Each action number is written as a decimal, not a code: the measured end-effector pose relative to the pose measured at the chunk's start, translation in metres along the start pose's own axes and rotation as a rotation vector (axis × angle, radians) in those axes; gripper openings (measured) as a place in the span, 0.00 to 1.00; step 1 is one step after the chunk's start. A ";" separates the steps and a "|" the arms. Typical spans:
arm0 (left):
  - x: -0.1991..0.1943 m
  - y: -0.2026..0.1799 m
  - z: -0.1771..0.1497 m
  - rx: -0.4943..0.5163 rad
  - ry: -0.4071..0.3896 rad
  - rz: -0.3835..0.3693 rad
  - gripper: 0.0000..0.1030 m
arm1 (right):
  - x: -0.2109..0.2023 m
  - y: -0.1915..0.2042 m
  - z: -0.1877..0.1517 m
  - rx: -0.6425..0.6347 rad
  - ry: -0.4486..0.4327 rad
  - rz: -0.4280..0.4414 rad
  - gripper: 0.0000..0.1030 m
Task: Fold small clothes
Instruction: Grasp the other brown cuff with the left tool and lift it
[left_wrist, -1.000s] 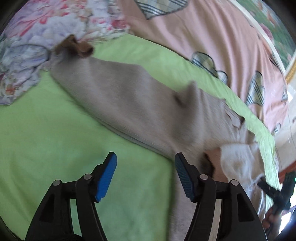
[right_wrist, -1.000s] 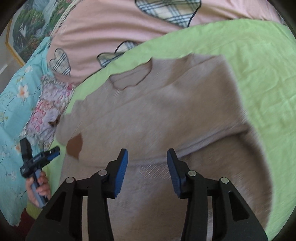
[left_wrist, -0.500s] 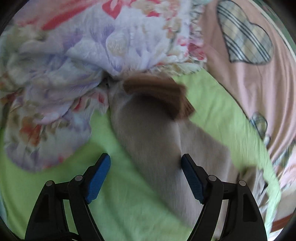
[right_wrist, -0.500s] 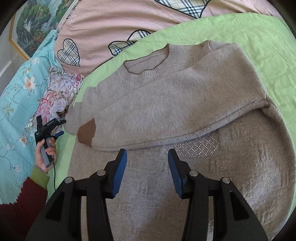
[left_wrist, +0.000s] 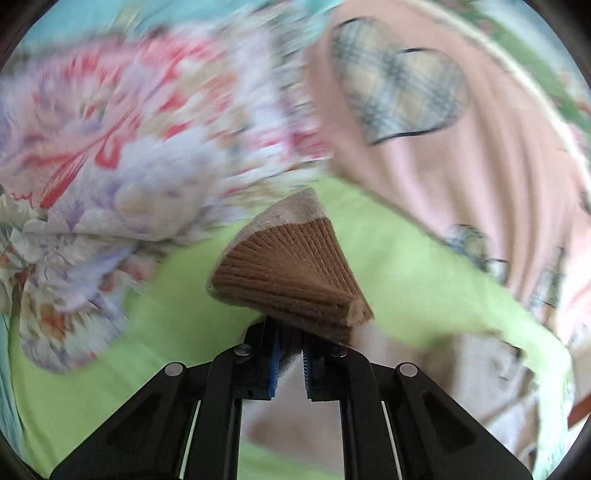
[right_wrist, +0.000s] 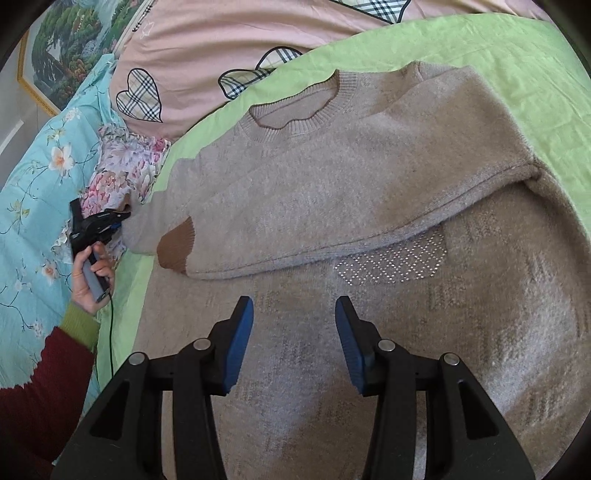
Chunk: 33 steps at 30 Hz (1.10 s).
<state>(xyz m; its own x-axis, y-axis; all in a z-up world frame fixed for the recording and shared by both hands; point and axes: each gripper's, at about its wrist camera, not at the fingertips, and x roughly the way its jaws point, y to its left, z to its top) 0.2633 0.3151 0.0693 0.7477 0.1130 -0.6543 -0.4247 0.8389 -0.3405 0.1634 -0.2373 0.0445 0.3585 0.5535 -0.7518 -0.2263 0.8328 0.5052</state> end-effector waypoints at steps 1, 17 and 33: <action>-0.011 -0.013 -0.006 0.017 -0.009 -0.023 0.08 | -0.002 -0.001 -0.001 0.003 -0.003 0.004 0.46; -0.022 -0.283 -0.156 0.396 0.094 -0.292 0.09 | -0.047 -0.033 -0.008 0.078 -0.089 -0.005 0.46; -0.025 -0.262 -0.210 0.506 0.206 -0.285 0.57 | -0.051 -0.039 0.014 0.087 -0.113 0.015 0.46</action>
<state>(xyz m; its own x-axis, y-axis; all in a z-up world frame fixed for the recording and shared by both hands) 0.2488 -0.0194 0.0328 0.6604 -0.2159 -0.7192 0.1105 0.9753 -0.1914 0.1664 -0.2980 0.0687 0.4564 0.5570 -0.6938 -0.1546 0.8176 0.5547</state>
